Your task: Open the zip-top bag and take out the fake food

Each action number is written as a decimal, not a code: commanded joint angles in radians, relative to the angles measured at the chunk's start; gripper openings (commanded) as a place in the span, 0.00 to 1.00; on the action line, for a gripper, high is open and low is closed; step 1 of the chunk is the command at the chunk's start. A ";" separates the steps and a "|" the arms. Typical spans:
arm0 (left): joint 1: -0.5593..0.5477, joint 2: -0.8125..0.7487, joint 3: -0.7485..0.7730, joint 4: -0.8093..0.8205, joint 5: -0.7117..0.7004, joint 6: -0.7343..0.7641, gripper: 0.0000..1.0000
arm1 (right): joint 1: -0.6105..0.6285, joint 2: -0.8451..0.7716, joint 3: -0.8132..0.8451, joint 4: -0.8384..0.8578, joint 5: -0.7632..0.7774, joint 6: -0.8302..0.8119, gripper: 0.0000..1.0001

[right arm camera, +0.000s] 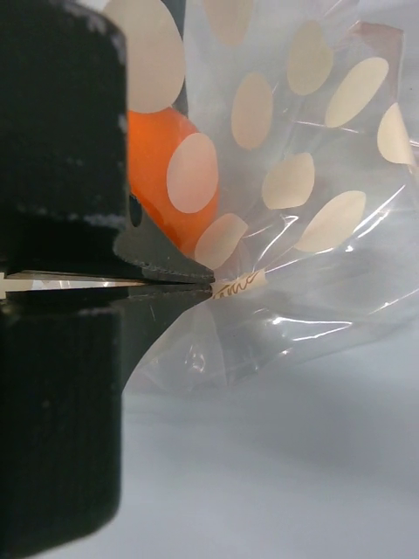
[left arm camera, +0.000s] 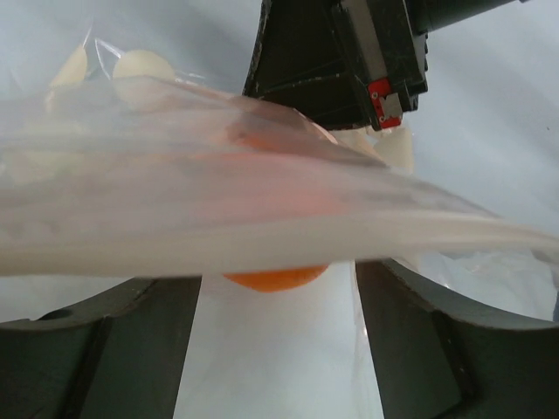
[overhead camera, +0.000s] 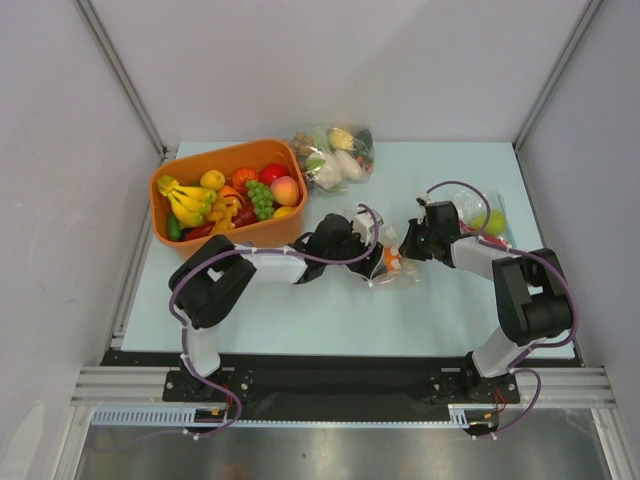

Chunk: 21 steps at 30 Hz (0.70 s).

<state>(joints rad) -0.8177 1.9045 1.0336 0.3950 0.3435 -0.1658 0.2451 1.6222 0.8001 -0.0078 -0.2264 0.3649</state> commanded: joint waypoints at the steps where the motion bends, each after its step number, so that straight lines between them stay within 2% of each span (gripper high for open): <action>1: -0.015 0.013 0.052 0.036 -0.003 0.014 0.76 | 0.016 -0.036 -0.002 -0.017 -0.057 -0.014 0.00; 7: -0.029 0.030 0.071 0.025 -0.026 0.043 0.79 | 0.025 -0.036 -0.001 -0.031 -0.082 -0.021 0.00; 10: -0.031 0.037 0.078 0.007 -0.035 0.052 0.86 | 0.026 -0.041 -0.004 -0.035 -0.083 -0.024 0.00; 18: -0.058 0.034 0.085 -0.096 -0.078 0.092 0.90 | 0.029 -0.042 -0.001 -0.037 -0.083 -0.021 0.00; 21: -0.072 0.045 0.072 -0.087 -0.087 0.083 0.91 | 0.033 -0.041 0.001 -0.035 -0.082 -0.018 0.00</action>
<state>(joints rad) -0.8650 1.9392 1.0813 0.3164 0.2790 -0.1108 0.2676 1.6135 0.7990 -0.0479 -0.2867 0.3569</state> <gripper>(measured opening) 0.907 0.009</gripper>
